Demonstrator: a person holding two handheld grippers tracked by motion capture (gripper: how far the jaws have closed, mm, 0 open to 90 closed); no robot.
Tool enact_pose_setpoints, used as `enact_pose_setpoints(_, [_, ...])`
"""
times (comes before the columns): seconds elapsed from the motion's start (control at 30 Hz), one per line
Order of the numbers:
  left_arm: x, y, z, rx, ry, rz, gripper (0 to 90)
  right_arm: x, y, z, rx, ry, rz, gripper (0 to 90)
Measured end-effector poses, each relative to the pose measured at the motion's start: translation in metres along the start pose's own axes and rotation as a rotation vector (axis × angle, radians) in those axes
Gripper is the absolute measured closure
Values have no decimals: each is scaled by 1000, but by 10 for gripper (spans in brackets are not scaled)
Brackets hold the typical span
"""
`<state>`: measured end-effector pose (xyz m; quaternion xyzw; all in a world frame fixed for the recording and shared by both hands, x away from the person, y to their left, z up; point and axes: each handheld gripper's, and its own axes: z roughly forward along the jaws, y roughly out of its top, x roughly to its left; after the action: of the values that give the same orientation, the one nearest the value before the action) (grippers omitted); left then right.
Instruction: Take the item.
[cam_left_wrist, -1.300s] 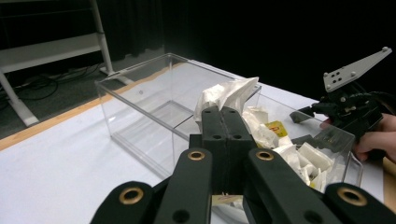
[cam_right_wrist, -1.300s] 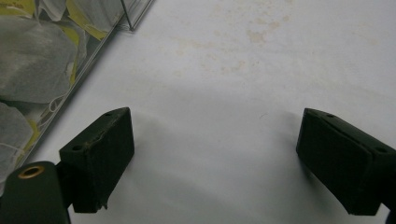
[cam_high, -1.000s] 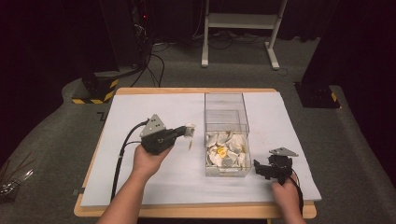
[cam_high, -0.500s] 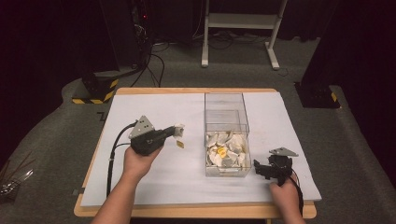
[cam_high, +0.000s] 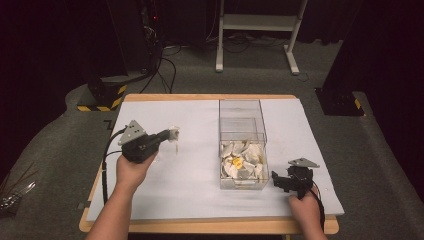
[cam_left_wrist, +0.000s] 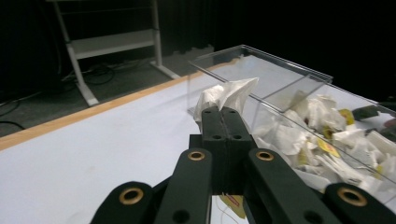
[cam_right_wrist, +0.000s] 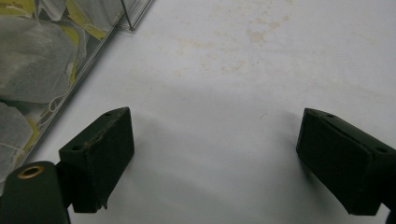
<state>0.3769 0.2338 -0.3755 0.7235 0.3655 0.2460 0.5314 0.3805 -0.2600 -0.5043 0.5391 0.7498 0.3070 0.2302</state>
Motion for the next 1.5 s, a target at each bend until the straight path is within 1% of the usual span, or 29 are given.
enact_pose_setpoints(0.17, [15, 2, -12, -11, 44, -8, 900, 0, 0, 0, 2, 0, 1, 113])
enact_pose_setpoints(0.4, [30, 1, -24, -18, 89, -21, 900, 0, 0, 0, 1, 0, -1, 113])
enact_pose_setpoints(0.57, [38, -3, -30, -15, 115, -25, 900, 0, 0, 0, 0, 0, 0, 113])
enact_pose_setpoints(0.6, [38, -3, -30, -15, 115, -25, 900, 0, 0, 0, 2, 0, 0, 113])
enact_pose_setpoints(0.63, [41, -5, -32, -13, 126, -27, 900, 0, 0, 0, 2, 0, 1, 113])
enact_pose_setpoints(0.8, [49, -10, -35, -12, 154, -42, 900, 0, 0, 0, -1, 0, -1, 113])
enact_pose_setpoints(1.07, [58, -25, -32, 28, 187, -61, 899, 0, 0, 0, -1, 0, -1, 113])
enact_pose_setpoints(1.2, [59, -34, -27, 61, 194, -68, 897, 0, 0, 0, -1, 0, -1, 113])
enact_pose_setpoints(1.23, [59, -36, -27, 67, 194, -65, 875, 0, 0, 0, -1, 0, -1, 113])
enact_pose_setpoints(1.3, [58, -38, -25, 82, 199, -62, 798, 0, 0, 0, -1, 0, -1, 113])
enact_pose_setpoints(1.43, [56, -44, -25, 93, 198, -69, 664, 0, 0, 0, -1, 0, -1, 113])
enact_pose_setpoints(1.5, [55, -47, -26, 97, 198, -70, 617, 0, 0, 0, -1, -1, -2, 113])
